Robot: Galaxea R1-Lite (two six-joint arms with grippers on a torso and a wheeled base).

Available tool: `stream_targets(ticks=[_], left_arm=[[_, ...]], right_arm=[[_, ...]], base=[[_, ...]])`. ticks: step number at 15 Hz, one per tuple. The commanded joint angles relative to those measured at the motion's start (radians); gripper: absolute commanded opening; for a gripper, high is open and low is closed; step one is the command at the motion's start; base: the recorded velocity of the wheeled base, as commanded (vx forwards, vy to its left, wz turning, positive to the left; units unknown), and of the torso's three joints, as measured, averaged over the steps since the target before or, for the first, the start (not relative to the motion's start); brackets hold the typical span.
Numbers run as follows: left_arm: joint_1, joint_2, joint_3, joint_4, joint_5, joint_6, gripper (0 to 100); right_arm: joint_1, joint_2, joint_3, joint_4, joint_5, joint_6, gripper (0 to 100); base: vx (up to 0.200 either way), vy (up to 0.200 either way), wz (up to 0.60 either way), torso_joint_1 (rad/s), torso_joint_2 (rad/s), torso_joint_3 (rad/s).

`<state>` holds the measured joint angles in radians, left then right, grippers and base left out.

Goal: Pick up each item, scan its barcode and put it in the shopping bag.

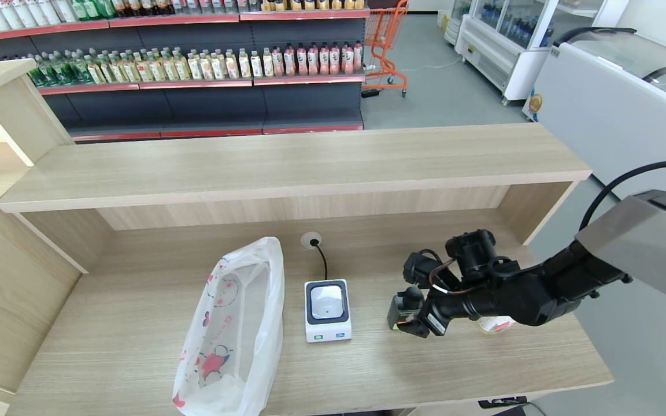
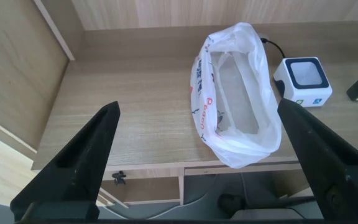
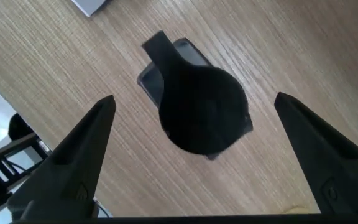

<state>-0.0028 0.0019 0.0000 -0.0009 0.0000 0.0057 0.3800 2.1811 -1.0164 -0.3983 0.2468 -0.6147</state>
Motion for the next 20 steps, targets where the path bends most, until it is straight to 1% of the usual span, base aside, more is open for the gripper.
stream_targets(ticks=[1, 3, 4, 7, 8, 12, 14, 15, 16, 17, 18, 19, 20], left_arm=[[0.000, 0.000, 0.000, -0.001, 0.000, 0.000, 100], [0.000, 0.000, 0.000, -0.001, 0.000, 0.000, 100], [0.000, 0.000, 0.000, -0.001, 0.000, 0.000, 100], [0.000, 0.000, 0.000, -0.001, 0.000, 0.000, 100], [0.000, 0.000, 0.000, -0.001, 0.000, 0.000, 100], [0.000, 0.000, 0.000, -0.001, 0.000, 0.000, 100], [0.000, 0.000, 0.000, -0.001, 0.000, 0.000, 100], [0.001, 0.000, 0.000, -0.001, 0.000, 0.000, 100], [0.000, 0.000, 0.000, -0.001, 0.000, 0.000, 100], [0.000, 0.000, 0.000, -0.001, 0.000, 0.000, 100], [0.000, 0.000, 0.000, -0.001, 0.000, 0.000, 100], [0.001, 0.000, 0.000, -0.001, 0.000, 0.000, 100], [0.000, 0.000, 0.000, -0.001, 0.000, 0.000, 100]], right_arm=[[0.019, 0.057, -0.050, -0.001, 0.019, -0.013, 100], [0.039, 0.083, -0.088, -0.001, 0.020, -0.014, 100], [0.048, 0.097, -0.102, -0.004, 0.040, -0.014, 100], [0.056, 0.117, -0.106, -0.011, 0.051, -0.034, 100], [0.057, 0.118, -0.103, -0.013, 0.051, -0.054, 0], [0.048, 0.069, -0.077, -0.033, 0.052, -0.043, 0], [0.019, -0.009, 0.025, -0.037, 0.054, -0.002, 0], [0.005, -0.057, 0.088, -0.066, 0.054, 0.059, 0], [-0.006, -0.116, 0.154, -0.137, 0.054, 0.153, 0], [-0.012, -0.181, 0.200, -0.183, 0.051, 0.256, 0], [-0.026, -0.245, 0.234, -0.200, 0.045, 0.335, 0], [-0.061, -0.325, 0.282, -0.205, 0.039, 0.369, 0], [-0.104, -0.389, 0.323, -0.208, 0.037, 0.359, 0]], base=[[0.000, 0.000, 0.00, 0.000, 0.00, 0.000], [0.000, 0.000, 0.00, 0.000, 0.00, 0.000], [0.000, 0.000, 0.00, 0.000, 0.00, 0.000], [0.000, 0.000, 0.00, 0.000, 0.00, 0.000], [0.000, 0.000, 0.00, 0.000, 0.00, 0.000], [0.000, 0.000, 0.00, 0.000, 0.00, 0.000], [0.000, 0.000, 0.00, 0.000, 0.00, 0.000], [0.000, 0.000, 0.00, 0.000, 0.00, 0.000], [0.000, 0.000, 0.00, 0.000, 0.00, 0.000], [0.000, 0.000, 0.00, 0.000, 0.00, 0.000], [0.000, 0.000, 0.00, 0.000, 0.00, 0.000], [0.000, 0.000, 0.00, 0.000, 0.00, 0.000], [0.000, 0.000, 0.00, 0.000, 0.00, 0.000]])
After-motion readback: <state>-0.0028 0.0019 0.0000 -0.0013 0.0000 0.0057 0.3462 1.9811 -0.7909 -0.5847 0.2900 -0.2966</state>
